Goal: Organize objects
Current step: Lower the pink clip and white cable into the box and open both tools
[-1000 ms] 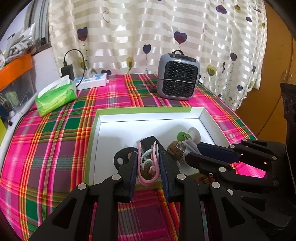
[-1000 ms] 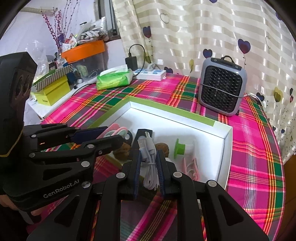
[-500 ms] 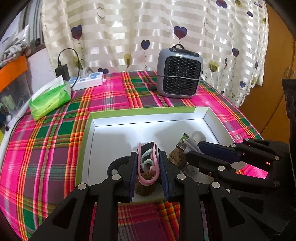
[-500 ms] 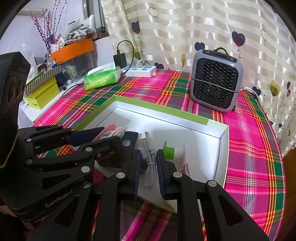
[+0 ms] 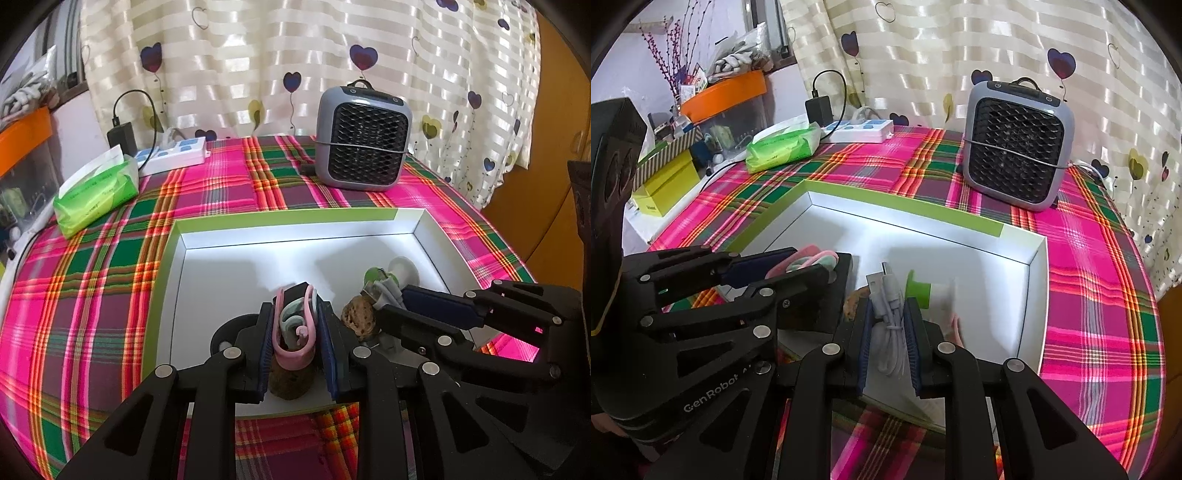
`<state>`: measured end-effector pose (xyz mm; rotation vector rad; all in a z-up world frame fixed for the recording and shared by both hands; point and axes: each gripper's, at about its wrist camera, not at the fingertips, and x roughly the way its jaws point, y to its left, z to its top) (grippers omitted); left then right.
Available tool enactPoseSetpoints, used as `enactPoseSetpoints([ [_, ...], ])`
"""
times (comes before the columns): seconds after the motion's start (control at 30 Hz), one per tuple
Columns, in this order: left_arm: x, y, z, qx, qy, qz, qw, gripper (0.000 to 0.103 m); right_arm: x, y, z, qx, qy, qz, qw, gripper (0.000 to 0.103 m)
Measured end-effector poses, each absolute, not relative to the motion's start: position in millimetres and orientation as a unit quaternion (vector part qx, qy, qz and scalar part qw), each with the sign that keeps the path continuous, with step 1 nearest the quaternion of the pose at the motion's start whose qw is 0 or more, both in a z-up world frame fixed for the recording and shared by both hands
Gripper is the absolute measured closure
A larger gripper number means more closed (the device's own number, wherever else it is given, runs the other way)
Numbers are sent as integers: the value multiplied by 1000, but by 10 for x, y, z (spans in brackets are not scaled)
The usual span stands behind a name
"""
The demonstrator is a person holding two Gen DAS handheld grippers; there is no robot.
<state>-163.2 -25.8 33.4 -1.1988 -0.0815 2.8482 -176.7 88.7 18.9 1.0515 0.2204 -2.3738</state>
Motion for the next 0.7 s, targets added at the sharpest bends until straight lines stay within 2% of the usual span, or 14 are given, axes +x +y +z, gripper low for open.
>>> enactPoseSetpoints([
  [0.17,-1626,-262,340,-388,-31,921,29,81,-1747,893,192,389,85,-880,258,83],
  [0.37,-1565,-277,407,-380,-35,924,27,78,-1694,917,261,378,88,-888,248,76],
  [0.7,-1385,-263,514,-367,-37,929,23,74,-1535,937,377,365,89,-895,242,75],
])
